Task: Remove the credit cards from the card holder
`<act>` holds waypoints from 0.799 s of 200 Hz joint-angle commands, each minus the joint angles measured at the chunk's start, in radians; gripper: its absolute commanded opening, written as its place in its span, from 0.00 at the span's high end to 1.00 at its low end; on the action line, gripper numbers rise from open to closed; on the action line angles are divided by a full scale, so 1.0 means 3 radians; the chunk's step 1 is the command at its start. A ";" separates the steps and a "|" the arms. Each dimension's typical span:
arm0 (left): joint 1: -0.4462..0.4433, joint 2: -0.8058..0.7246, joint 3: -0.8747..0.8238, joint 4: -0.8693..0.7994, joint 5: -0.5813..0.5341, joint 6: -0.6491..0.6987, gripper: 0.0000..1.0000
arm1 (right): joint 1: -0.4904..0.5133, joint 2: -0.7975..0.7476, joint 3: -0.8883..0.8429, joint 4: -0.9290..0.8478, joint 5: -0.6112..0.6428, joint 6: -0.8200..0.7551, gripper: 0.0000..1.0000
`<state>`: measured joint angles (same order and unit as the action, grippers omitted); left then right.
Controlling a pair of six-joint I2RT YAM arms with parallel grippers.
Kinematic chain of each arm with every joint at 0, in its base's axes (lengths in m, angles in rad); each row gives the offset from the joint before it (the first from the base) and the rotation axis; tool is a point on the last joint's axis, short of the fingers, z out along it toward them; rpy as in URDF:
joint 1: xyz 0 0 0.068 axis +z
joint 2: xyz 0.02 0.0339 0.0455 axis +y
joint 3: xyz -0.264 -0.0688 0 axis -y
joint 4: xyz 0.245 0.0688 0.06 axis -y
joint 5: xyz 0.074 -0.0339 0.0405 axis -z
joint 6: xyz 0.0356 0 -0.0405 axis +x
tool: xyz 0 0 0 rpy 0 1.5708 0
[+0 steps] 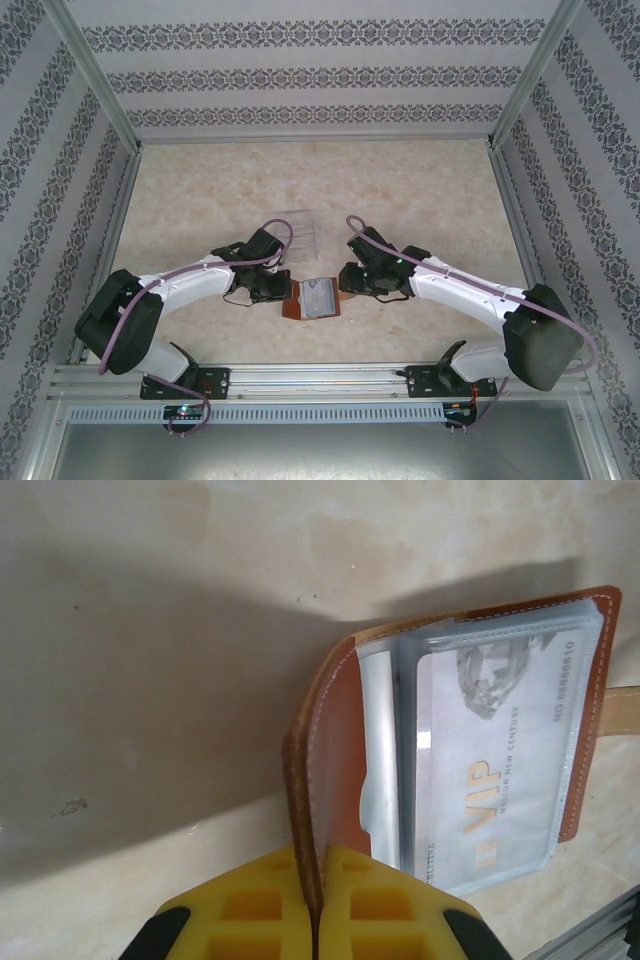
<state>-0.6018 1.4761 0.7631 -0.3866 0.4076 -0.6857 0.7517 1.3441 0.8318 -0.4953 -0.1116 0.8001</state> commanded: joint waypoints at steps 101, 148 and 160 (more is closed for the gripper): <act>0.0027 -0.0088 0.0063 -0.0121 0.0082 0.0150 0.92 | 0.0256 0.0890 0.0470 0.0120 -0.0193 -0.0059 0.52; 0.0027 -0.0020 0.0093 -0.0236 -0.0008 0.0177 0.90 | 0.0256 0.1075 0.0393 0.0207 -0.0196 -0.0060 0.51; 0.0027 0.0011 0.0098 -0.0279 -0.0048 0.0195 0.86 | 0.0257 0.1101 0.0368 0.0220 -0.0189 -0.0059 0.52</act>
<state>-0.6018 1.4670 0.7696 -0.4038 0.4179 -0.6567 0.8162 1.6531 0.9482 -0.4450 -0.1673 0.7959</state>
